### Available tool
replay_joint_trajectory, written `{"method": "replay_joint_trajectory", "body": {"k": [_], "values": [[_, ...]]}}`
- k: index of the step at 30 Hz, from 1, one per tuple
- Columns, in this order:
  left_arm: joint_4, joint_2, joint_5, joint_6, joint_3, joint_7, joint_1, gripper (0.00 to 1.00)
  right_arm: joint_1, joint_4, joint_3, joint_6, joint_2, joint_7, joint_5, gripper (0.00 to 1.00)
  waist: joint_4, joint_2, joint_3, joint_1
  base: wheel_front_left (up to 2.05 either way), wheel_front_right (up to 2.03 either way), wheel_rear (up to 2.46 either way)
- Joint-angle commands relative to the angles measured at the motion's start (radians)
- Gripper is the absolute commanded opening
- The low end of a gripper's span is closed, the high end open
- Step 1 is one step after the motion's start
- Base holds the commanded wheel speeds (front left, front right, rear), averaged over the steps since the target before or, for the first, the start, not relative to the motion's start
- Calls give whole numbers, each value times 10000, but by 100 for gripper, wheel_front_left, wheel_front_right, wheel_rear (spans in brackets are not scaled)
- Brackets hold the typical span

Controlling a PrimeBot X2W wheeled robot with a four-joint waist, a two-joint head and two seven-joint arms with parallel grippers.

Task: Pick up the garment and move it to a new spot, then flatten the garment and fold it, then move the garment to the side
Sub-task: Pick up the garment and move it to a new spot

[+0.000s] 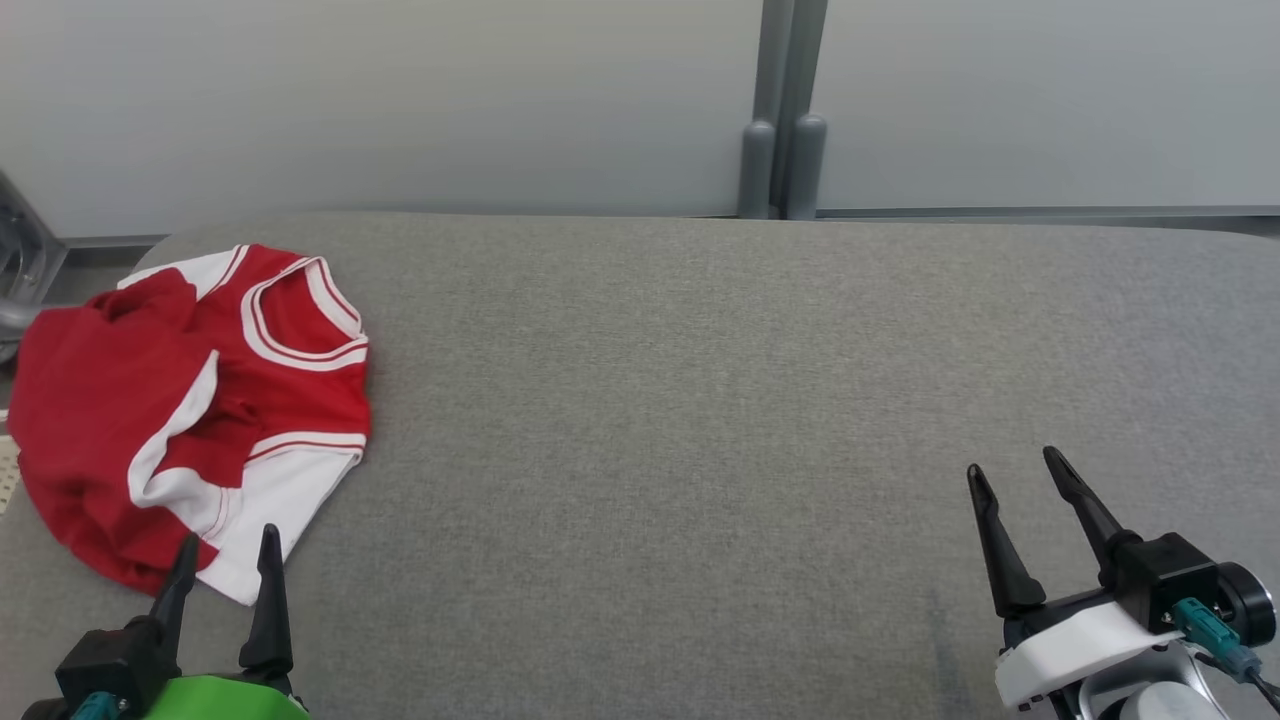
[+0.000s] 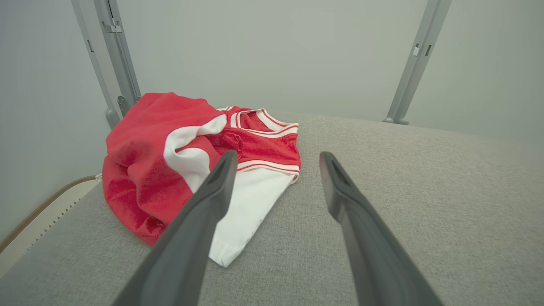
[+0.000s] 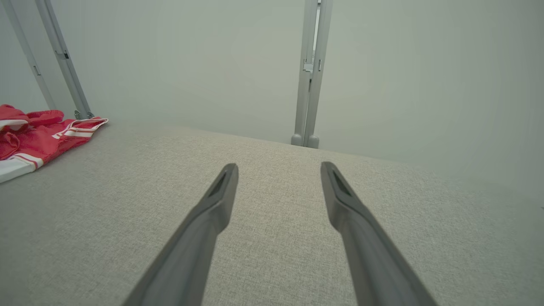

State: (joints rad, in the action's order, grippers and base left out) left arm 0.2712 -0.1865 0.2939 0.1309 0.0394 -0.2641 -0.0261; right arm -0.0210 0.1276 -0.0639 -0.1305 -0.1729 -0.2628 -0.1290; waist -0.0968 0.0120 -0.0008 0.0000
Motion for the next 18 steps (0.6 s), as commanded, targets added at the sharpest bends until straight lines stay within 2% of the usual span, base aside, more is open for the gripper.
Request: {"method": "replay_joint_trajectory", "body": {"k": [1,11,18], "values": [[-23,-12,-28,-2,79,-8,-114,100,84,-36,-107,-6,-31,-38,-10,100,-509,-120,43,0,0,0,0],[-88,-23,-41,-2,292,-8,-188,100,313,34,-641,-4,136,-38,-70,100,-2013,-120,5,0,0,0,0],[-139,-115,-6,-2,462,-8,-274,100,383,99,-790,-4,258,-38,-60,100,-2580,-120,-76,0,0,0,0]]}}
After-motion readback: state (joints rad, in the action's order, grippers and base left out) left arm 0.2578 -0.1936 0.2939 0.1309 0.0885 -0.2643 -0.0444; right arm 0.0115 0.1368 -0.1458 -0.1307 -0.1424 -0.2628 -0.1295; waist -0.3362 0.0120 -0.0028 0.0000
